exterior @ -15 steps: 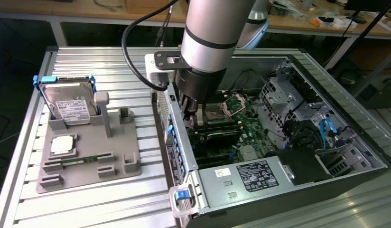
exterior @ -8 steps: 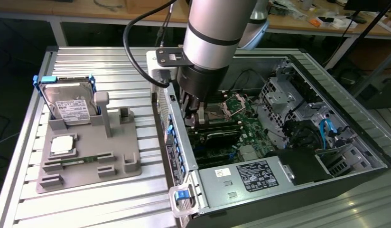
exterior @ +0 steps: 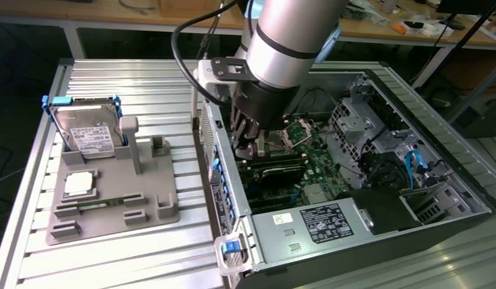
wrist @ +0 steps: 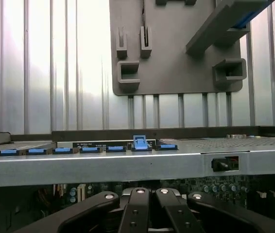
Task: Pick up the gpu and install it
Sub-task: 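Press down on the gpu until it lock into place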
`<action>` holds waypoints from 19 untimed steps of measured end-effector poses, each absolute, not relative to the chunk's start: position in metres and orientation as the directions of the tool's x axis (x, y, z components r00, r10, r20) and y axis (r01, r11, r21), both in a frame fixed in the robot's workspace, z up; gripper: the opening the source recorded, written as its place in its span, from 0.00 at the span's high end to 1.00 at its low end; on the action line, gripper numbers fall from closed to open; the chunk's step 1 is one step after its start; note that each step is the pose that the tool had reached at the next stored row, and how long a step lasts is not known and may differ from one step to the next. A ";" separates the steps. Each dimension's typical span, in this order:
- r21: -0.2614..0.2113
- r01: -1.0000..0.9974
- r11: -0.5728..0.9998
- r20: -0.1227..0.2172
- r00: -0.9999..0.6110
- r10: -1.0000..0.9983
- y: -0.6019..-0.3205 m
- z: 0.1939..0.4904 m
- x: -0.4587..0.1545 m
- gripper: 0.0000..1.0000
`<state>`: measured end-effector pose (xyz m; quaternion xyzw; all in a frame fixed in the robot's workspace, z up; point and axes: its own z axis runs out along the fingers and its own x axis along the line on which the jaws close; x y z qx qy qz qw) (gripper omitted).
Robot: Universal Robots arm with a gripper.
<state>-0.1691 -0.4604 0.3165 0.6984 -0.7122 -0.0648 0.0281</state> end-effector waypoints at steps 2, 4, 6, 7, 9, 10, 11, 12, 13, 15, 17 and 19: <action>0.158 -0.987 0.016 -0.050 -0.024 -0.998 -0.460 0.316 -0.166 0.89; 0.172 -0.985 0.016 -0.050 -0.025 -0.998 -0.461 0.316 -0.165 0.89; 0.176 -0.984 0.016 -0.050 -0.025 -0.998 -0.461 0.315 -0.163 0.89; 0.178 -0.984 0.016 -0.050 -0.025 -0.998 -0.461 0.313 -0.163 0.89; 0.183 -0.983 0.016 -0.050 -0.025 -0.998 -0.461 0.310 -0.162 0.89; 0.186 -0.982 0.016 -0.050 -0.026 -0.998 -0.461 0.309 -0.161 0.89; 0.189 -0.982 0.016 -0.050 -0.026 -0.998 -0.461 0.309 -0.161 0.89; 0.190 -0.982 0.016 -0.049 -0.026 -0.998 -0.461 0.309 -0.161 0.89; 0.190 -0.982 0.016 -0.049 -0.026 -0.998 -0.461 0.309 -0.161 0.89; 0.191 -0.982 0.016 -0.049 -0.026 -0.998 -0.461 0.308 -0.161 0.89; 0.190 -0.982 0.016 -0.050 -0.026 -0.998 -0.461 0.308 -0.161 0.89; 0.191 -0.982 0.016 -0.050 -0.026 -0.998 -0.461 0.307 -0.161 0.89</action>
